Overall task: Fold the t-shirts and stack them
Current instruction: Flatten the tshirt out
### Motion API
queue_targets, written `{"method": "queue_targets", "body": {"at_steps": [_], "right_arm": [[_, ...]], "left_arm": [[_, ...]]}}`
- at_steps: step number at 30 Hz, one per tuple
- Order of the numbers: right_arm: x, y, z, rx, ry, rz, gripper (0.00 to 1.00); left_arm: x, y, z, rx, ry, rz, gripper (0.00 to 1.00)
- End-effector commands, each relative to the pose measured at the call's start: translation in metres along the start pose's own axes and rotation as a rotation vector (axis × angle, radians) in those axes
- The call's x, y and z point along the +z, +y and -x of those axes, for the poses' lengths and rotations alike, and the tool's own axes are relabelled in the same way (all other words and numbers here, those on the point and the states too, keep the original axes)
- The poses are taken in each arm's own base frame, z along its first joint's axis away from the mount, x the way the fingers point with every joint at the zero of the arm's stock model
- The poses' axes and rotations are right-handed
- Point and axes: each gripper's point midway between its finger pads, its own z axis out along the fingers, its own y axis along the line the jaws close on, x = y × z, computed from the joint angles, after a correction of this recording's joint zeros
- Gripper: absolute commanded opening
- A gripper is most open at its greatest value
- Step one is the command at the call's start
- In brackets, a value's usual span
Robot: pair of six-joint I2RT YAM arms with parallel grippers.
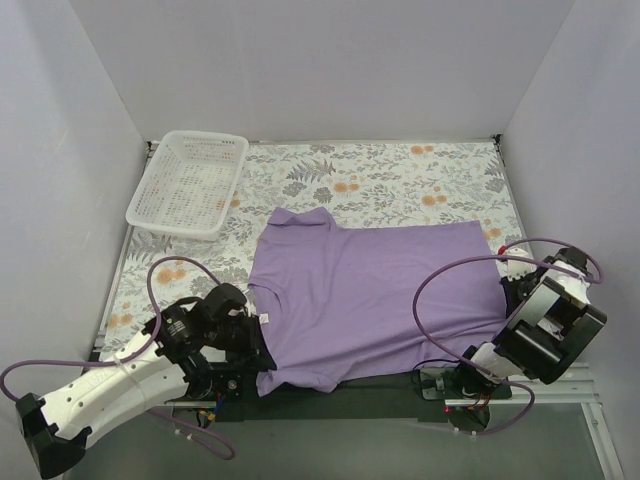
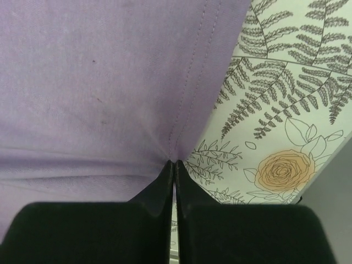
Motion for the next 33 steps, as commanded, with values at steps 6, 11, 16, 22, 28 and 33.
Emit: {"method": "queue_targets", "body": {"at_steps": [6, 11, 16, 22, 28, 33], "right_arm": [[-0.020, 0.003, 0.024, -0.091, -0.117, 0.038, 0.67], [-0.034, 0.008, 0.067, -0.112, -0.252, 0.119, 0.74], [-0.036, 0.045, 0.106, -0.131, -0.384, 0.320, 0.73], [-0.052, 0.078, 0.140, -0.173, -0.526, 0.437, 0.73], [-0.053, 0.098, 0.150, -0.171, -0.571, 0.522, 0.71], [-0.052, 0.106, 0.157, -0.129, -0.594, 0.589, 0.72]], "left_arm": [[-0.038, -0.034, 0.020, 0.091, -0.110, 0.023, 0.51], [-0.043, -0.057, 0.087, 0.238, -0.366, 0.127, 0.73], [-0.027, -0.073, 0.198, 0.307, -0.532, 0.186, 0.75], [-0.029, -0.091, 0.284, 0.530, -0.603, 0.231, 0.72], [-0.039, -0.075, 0.326, 0.555, -0.663, 0.339, 0.76], [-0.033, -0.068, 0.341, 0.486, -0.649, 0.282, 0.76]]}}
